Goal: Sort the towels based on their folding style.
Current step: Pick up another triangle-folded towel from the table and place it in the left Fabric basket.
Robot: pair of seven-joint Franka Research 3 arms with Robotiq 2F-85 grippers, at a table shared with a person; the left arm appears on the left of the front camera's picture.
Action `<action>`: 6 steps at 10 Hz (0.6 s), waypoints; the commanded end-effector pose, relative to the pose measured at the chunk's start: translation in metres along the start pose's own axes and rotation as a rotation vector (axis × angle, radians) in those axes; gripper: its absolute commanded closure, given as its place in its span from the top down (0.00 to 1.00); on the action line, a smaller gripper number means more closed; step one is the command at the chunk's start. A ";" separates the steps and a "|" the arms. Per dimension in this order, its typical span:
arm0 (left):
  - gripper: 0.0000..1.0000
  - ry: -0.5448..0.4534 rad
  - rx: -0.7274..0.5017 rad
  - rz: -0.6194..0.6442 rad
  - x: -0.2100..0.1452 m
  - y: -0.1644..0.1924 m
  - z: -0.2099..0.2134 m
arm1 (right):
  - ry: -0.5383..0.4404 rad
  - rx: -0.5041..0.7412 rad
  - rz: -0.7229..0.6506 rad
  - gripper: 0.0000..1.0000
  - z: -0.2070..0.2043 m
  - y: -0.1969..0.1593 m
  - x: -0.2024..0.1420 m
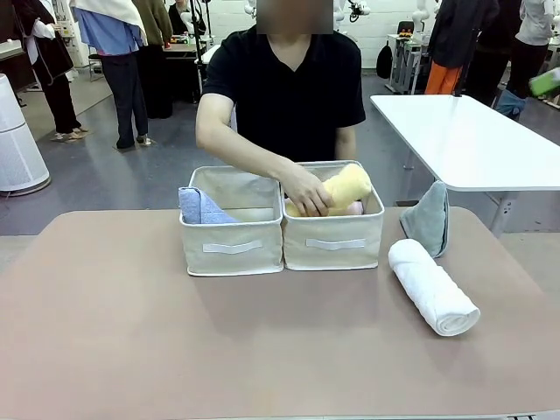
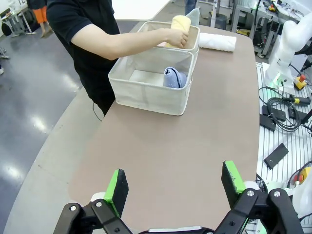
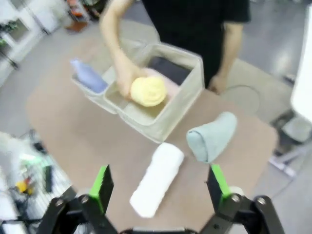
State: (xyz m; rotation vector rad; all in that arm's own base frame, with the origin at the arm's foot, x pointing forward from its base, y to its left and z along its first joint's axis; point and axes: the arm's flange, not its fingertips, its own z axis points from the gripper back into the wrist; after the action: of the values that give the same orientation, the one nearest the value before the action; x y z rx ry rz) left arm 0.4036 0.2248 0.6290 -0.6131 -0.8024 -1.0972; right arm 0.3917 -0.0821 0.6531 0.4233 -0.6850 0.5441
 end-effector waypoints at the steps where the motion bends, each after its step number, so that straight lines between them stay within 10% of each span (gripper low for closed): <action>1: 1.00 0.000 -0.001 -0.001 0.001 0.000 0.002 | 0.161 -0.139 -0.134 1.00 -0.068 -0.005 0.016; 5: 1.00 0.000 -0.001 -0.001 0.001 0.000 0.002 | 0.343 -0.202 -0.225 1.00 -0.155 -0.008 0.009; 6: 1.00 0.000 -0.001 -0.001 0.001 0.000 0.002 | 0.257 -0.254 -0.140 1.00 -0.141 -0.012 0.010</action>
State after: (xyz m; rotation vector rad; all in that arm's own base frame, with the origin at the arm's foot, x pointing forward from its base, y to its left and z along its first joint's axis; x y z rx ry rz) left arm 0.4037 0.2250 0.6290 -0.6132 -0.8020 -1.0971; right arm 0.4813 -0.0048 0.5362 0.1558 -0.4046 0.3434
